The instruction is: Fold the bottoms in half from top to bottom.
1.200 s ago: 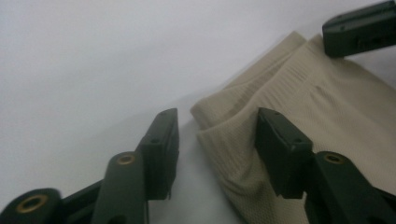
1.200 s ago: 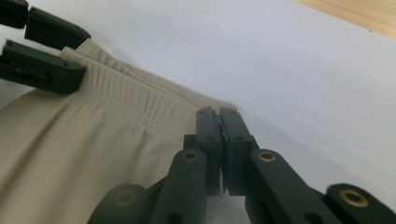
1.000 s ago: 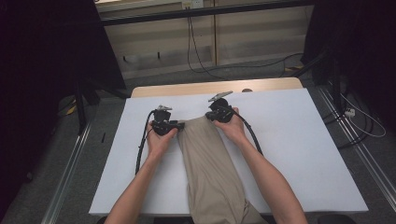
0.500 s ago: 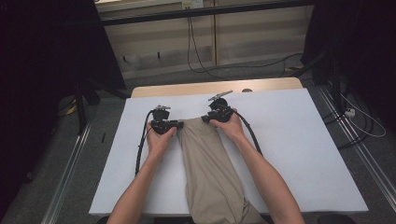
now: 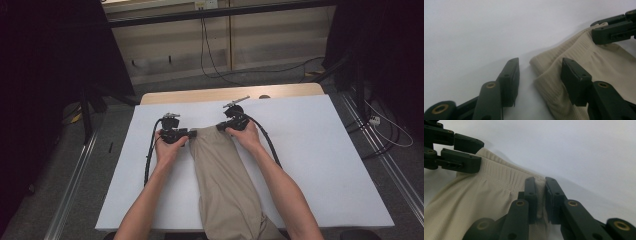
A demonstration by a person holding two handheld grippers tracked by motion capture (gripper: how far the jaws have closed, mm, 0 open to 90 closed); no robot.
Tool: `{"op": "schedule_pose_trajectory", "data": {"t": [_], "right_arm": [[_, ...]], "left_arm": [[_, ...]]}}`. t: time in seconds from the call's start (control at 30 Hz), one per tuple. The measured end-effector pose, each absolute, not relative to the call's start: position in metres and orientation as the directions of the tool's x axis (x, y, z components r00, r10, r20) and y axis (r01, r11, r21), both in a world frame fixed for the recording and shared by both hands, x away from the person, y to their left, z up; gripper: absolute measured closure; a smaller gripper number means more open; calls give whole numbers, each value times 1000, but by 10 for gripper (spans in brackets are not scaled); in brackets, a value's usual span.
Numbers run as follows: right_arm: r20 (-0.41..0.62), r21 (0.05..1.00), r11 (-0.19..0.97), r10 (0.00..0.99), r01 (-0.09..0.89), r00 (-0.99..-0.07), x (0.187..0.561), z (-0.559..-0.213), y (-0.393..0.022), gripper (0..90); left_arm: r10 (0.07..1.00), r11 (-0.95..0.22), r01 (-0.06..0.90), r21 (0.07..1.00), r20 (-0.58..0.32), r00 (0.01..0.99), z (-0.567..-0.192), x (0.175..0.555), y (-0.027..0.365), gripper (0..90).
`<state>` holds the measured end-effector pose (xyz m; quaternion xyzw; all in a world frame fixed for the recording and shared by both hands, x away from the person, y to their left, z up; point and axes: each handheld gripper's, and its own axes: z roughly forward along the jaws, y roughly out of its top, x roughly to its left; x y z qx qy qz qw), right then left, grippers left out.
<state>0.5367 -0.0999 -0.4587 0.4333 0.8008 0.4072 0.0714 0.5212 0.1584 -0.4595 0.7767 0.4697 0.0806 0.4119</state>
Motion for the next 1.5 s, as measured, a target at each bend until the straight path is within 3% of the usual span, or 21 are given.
{"op": "schedule_pose_trajectory", "data": {"t": [0.03,0.07,0.27,0.9,1.1,1.33,1.5], "right_arm": [[238,713,292,754,637,-612,537,-458,-100,817],[239,713,288,758,640,-607,536,-458,-101,818],[236,730,272,760,627,-606,533,-453,-106,820],[250,836,98,808,540,-533,539,-390,-156,819],[232,863,70,826,501,-514,547,-356,-173,818],[202,897,51,837,440,-508,550,-320,-181,819],[201,895,64,825,440,-528,538,-320,-186,819]], "left_arm": [[782,-209,670,712,-289,552,-460,521,157,604],[794,-241,644,726,-233,561,-460,516,149,667],[773,-179,655,734,-307,555,-453,518,150,780],[755,-175,521,835,-226,615,-386,558,102,776],[732,-171,460,872,-200,651,-353,575,89,768],[716,-161,386,908,-161,679,-322,575,83,766],[683,-223,378,899,-132,718,-321,562,82,763]]}}
